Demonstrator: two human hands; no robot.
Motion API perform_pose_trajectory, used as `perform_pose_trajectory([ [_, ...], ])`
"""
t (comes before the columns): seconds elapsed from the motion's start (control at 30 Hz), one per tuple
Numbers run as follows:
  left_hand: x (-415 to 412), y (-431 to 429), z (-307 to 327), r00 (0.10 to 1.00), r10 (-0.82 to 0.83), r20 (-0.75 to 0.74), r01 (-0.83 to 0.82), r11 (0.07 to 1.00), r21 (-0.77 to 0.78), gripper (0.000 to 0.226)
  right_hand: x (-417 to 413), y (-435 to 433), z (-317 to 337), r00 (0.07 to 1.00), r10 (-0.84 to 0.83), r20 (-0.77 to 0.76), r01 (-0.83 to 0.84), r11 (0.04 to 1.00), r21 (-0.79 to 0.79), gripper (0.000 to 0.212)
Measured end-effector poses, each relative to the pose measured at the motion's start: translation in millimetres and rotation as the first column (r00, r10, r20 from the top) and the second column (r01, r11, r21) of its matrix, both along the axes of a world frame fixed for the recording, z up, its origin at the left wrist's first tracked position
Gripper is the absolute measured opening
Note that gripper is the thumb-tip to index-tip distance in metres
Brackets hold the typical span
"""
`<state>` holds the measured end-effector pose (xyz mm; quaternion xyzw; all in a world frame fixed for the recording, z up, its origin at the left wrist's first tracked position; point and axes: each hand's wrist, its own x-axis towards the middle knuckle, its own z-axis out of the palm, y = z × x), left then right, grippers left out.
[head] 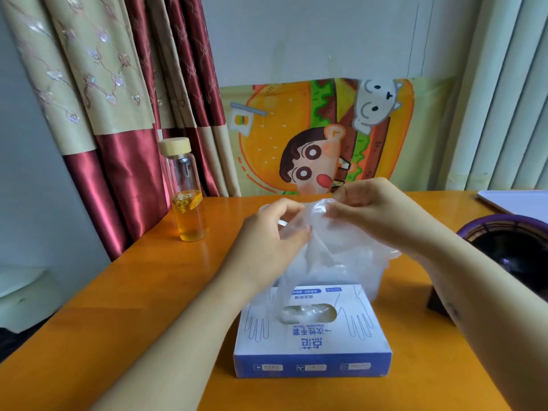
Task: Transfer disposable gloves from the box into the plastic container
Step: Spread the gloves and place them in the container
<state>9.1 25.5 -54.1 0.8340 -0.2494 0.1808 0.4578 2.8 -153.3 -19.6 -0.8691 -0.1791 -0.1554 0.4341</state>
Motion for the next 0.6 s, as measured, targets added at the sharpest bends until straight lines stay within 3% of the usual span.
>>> perform_pose_trajectory([
  [0.1,7.3,0.2,19.1,0.997,-0.020,-0.077,0.009,0.991,-0.135,0.006,3.1,-9.4,12.0,0.992,-0.029,-0.120,0.010,0.988,-0.153,0.028],
  [0.2,20.1,2.3,33.2,0.990,0.033,-0.135,-0.030,0.999,0.017,0.009,9.8,-19.3,13.0,0.972,-0.012,-0.234,-0.026,0.987,-0.157,0.021],
  [0.37,50.0,-4.6,49.6,0.936,0.064,-0.347,-0.015,0.990,0.143,0.017,8.1,-20.2,20.6,0.967,-0.125,0.220,0.105,0.990,0.098,0.004],
  [0.47,65.0,-13.6,54.3,0.904,0.067,-0.423,0.017,0.981,0.193,0.020,-2.3,-17.0,24.2,0.941,-0.023,0.337,0.042,0.998,-0.048,0.014],
  [0.6,87.0,-24.2,53.7,0.868,0.111,-0.485,0.053,0.948,0.313,0.024,3.2,-16.5,17.9,0.966,0.038,0.257,0.043,0.952,-0.302,0.016],
])
